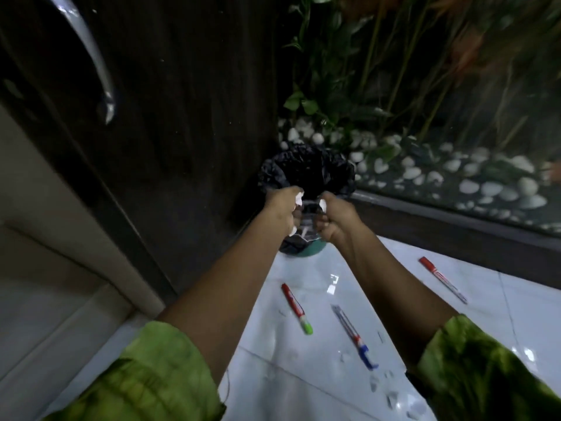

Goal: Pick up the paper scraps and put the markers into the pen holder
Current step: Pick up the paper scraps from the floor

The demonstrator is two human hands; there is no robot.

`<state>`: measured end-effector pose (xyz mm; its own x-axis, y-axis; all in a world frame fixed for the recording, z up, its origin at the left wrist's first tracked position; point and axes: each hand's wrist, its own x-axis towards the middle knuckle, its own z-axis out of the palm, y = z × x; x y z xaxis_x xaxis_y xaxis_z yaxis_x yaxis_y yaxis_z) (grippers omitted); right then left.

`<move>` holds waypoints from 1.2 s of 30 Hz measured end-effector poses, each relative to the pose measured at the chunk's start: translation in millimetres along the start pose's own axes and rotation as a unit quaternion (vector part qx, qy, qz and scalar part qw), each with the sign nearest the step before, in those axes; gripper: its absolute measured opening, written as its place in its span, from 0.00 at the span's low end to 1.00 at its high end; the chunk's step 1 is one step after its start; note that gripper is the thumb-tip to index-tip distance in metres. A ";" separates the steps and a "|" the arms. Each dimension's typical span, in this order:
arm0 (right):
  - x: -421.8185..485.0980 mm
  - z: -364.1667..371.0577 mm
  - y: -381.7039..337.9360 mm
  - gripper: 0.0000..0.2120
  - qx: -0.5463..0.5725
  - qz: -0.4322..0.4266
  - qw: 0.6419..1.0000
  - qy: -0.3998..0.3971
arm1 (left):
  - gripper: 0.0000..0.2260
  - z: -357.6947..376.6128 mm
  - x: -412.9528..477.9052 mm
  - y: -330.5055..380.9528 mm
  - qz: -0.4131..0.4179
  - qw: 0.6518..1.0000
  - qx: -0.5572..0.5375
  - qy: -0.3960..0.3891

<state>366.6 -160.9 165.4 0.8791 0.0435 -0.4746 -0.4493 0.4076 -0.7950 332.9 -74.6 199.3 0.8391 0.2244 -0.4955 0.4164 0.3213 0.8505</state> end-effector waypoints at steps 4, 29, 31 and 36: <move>42.0 32.6 -27.2 0.15 0.008 -0.017 0.999 0.026 | 0.16 6.9 46.5 30.2 0.003 0.993 -0.114 0.032; 0.9 -4.7 11.8 0.10 -0.099 -0.093 0.990 -0.046 | 0.12 -30.0 36.4 -26.4 0.185 0.982 0.010 0.027; -1.4 -16.9 32.7 0.10 -0.118 -0.079 0.989 -0.049 | 0.12 -41.7 30.0 -53.0 0.176 0.983 0.024 0.038; 25.4 -49.0 102.8 0.07 -0.300 -0.059 0.952 0.001 | 0.15 -75.1 44.1 -121.5 0.114 0.979 0.154 0.072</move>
<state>335.0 -162.5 53.1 0.9293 0.0274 -0.3682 -0.3573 -0.1849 -0.9155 293.1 -34.7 60.9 0.8741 0.3918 -0.2869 0.3280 -0.0407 0.9438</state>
